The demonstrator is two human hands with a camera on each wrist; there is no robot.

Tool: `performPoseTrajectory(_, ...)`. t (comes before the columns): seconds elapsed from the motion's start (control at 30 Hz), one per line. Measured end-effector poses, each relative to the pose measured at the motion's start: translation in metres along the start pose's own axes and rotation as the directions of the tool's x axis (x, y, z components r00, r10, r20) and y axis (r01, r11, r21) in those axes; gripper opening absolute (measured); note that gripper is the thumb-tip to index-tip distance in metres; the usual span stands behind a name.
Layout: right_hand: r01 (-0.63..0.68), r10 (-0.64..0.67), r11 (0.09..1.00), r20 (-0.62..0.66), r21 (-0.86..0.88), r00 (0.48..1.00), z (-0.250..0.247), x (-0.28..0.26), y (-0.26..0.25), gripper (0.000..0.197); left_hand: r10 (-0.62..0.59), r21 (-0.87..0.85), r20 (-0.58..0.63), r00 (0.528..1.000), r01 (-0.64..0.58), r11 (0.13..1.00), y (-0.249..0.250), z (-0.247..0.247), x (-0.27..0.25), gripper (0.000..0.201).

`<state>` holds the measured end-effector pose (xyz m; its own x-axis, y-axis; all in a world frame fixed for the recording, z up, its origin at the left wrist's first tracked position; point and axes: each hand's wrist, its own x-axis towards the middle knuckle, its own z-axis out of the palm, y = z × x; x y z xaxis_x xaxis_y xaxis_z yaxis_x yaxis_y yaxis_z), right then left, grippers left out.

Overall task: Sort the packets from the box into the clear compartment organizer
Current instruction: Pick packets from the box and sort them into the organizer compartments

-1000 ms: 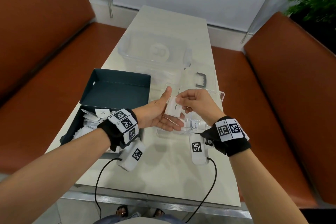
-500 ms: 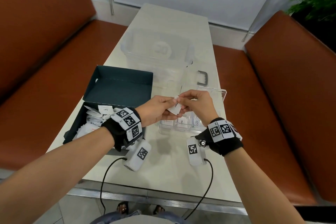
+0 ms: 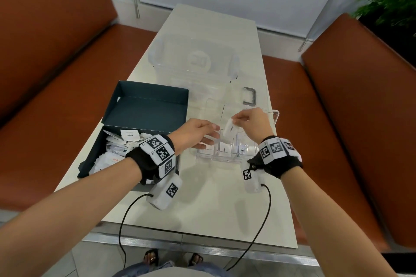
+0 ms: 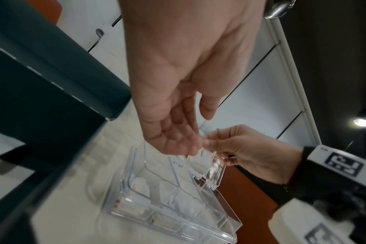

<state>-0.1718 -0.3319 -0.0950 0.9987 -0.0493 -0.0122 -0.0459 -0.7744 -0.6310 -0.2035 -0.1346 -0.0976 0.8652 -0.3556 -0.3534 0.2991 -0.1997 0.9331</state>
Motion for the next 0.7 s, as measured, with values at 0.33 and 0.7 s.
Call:
performPoseTrajectory(0.33,0.194,-0.204,0.927,0.0,-0.321,0.979,0.049,-0.013,0.021,0.017,-0.024,0.046,-0.029,0.999,0.025,0.999,-0.013,-0.01,-0.006,0.028)
performPoseTrajectory(0.7,0.227,-0.226,0.772,0.078,-0.593,0.971,0.061,-0.007,0.032,0.021,-0.036,0.021,-0.007,0.999,0.036,0.999,-0.017,-0.011,-0.003,0.026)
